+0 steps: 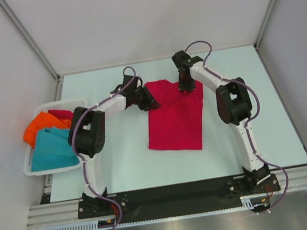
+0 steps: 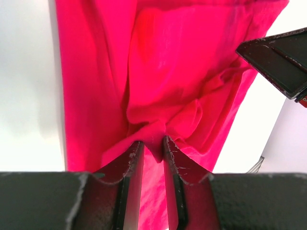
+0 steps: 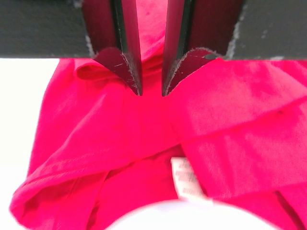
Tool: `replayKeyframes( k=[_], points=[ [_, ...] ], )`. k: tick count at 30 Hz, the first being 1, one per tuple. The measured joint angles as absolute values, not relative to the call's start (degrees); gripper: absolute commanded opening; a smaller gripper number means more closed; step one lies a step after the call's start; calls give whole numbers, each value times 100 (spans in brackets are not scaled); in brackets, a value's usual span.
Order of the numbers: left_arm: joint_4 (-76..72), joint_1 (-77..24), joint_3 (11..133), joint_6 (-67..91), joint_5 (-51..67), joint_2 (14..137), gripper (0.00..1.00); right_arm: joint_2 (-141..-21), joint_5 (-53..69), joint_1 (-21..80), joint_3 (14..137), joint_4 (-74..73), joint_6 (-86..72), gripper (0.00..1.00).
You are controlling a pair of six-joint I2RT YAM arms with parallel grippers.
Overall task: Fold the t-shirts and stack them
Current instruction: Fold the folded rectangular tshirt in 1/3 of the way
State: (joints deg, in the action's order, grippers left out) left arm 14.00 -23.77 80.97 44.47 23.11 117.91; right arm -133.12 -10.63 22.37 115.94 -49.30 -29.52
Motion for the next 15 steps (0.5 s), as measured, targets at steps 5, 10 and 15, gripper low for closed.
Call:
replayKeyframes(
  k=[5,10,15],
  points=[
    [1444,-2294,8427,4440,2340,12009,27,-13450,-1120,2139,11804,-5015,-2941,28],
    [1487,-2239,8510,4436,2401,12081,27,-13452,-1223,2053,11810,-5146,-2882,28],
    [1525,-2215,8510,4423,2425,12081,27,-13235,-1356,1999,11428,-5162,-2834,30]
  ],
)
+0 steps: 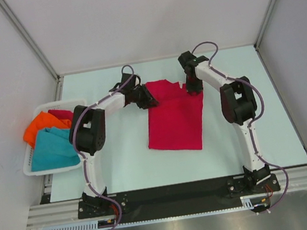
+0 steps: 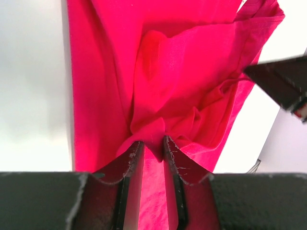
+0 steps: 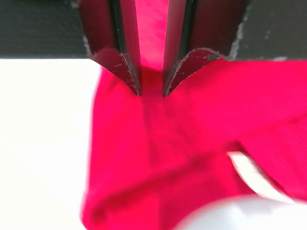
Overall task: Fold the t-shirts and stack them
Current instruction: Fold the folded rectangular tshirt in 1/3 of the way
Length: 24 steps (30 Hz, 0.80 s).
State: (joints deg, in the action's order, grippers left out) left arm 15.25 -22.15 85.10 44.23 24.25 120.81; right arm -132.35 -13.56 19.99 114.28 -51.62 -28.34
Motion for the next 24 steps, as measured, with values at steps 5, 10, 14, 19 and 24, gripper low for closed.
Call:
replayKeyframes(
  k=[5,10,14,19,24],
  points=[
    [1549,-2198,8506,4353,2423,12081,27,-12580,-1415,1968,10694,-5212,-2814,31],
    [1533,-2193,8403,4342,2421,12075,27,-11817,-1431,1959,10165,-5172,-2812,31],
    [1500,-2189,8147,4344,2421,12025,27,-11257,-1404,1959,9686,-5096,-2816,31],
    [1450,-2180,7710,4344,2416,11749,27,-10663,-1271,2001,8670,-4967,-2845,31],
    [1428,-2180,7415,4344,2401,11450,28,-10377,-1090,2261,7721,-4890,-2923,31]
  ],
)
